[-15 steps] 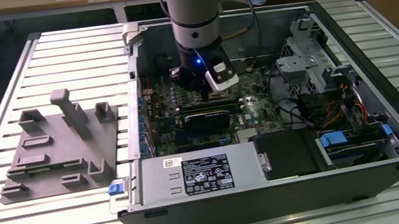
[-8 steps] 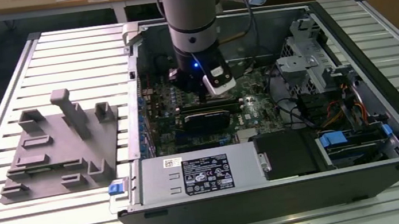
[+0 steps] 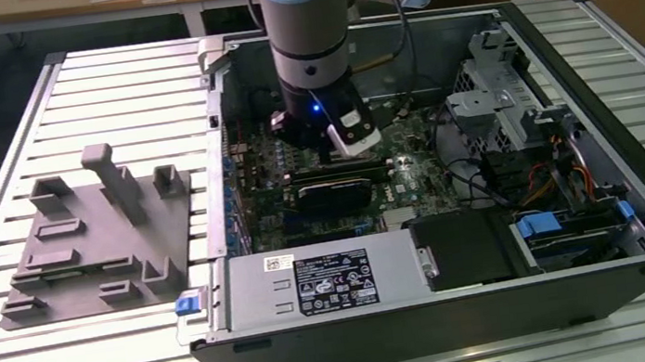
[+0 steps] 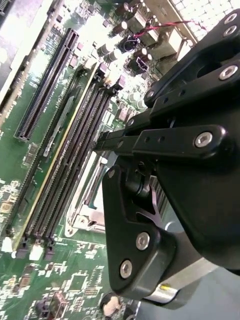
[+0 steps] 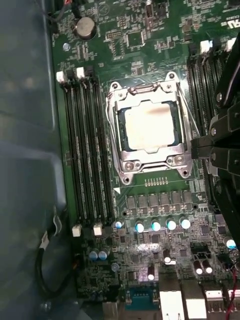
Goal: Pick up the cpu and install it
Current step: 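Install the second cpu locking lever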
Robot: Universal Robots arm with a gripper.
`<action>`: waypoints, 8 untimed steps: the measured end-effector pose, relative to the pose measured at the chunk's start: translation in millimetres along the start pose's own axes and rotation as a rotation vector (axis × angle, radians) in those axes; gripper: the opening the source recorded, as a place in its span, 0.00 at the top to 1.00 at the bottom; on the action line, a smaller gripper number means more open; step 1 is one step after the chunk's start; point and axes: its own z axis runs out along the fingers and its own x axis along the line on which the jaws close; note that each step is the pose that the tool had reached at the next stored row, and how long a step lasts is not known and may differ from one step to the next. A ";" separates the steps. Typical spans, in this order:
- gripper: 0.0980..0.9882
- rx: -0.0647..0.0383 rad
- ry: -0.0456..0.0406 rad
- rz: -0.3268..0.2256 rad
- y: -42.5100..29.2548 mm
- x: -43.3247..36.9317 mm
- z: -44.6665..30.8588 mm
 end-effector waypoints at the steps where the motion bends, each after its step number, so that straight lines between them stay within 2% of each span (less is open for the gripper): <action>1: 0.99 0.000 0.0010 -0.006 -0.4 0.2 0.1; 8: 0.99 -0.003 0.0094 -0.057 -2.6 1.1 1.3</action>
